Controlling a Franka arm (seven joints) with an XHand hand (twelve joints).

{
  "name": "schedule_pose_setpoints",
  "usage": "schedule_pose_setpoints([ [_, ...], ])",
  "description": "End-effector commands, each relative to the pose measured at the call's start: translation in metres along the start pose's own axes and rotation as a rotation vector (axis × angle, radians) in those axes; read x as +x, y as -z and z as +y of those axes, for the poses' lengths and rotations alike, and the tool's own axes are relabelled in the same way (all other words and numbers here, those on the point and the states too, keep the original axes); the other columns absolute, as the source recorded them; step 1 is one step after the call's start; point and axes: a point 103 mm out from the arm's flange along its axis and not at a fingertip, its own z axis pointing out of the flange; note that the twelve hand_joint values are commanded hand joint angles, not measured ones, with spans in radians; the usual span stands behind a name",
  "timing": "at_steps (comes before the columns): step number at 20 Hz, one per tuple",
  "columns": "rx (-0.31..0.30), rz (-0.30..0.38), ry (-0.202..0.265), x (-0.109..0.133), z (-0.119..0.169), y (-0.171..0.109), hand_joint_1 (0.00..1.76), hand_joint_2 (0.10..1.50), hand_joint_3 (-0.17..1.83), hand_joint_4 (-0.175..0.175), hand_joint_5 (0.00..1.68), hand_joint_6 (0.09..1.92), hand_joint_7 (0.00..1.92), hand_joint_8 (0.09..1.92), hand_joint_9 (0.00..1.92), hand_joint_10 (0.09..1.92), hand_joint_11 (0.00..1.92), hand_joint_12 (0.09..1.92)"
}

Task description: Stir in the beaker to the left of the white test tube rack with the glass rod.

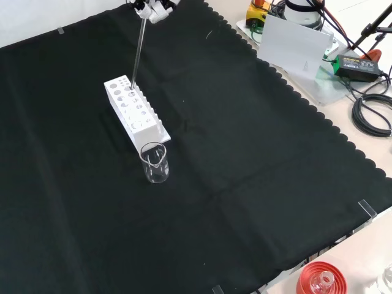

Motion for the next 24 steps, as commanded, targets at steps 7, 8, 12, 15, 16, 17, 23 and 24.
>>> schedule_pose_setpoints([
  [7,-0.016,0.023,0.098,0.067,0.027,0.008,1.19,0.73,0.7,-0.175,1.08,1.0,1.57,0.82,1.67,0.7,1.62,0.9],
  [8,-0.017,0.022,0.112,0.074,0.03,0.008,1.19,0.73,0.7,-0.175,1.08,1.0,1.57,0.82,1.67,0.7,1.62,0.9],
  [12,-0.016,0.034,0.149,0.096,0.039,0.006,1.19,0.73,0.7,-0.175,1.08,1.0,1.57,0.82,1.67,0.7,1.62,0.89],
  [15,-0.015,0.038,0.17,0.108,0.045,0.003,1.19,0.73,0.7,-0.175,1.08,1.0,1.57,0.82,1.67,0.69,1.62,0.89],
  [16,-0.014,0.038,0.175,0.112,0.046,0.002,1.19,0.73,0.7,-0.175,1.08,1.0,1.57,0.82,1.67,0.69,1.62,0.89],
  [17,-0.012,0.039,0.179,0.114,0.048,0.001,1.19,0.73,0.7,-0.175,1.08,1.0,1.57,0.82,1.67,0.69,1.62,0.89],
  [23,-0.001,0.047,0.19,0.12,0.051,-0.007,1.19,0.73,0.7,-0.175,1.09,1.0,1.57,0.82,1.67,0.69,1.62,0.89],
  [24,0.003,0.046,0.192,0.12,0.051,-0.009,1.19,0.73,0.7,-0.175,1.09,1.0,1.57,0.82,1.67,0.69,1.62,0.89],
])
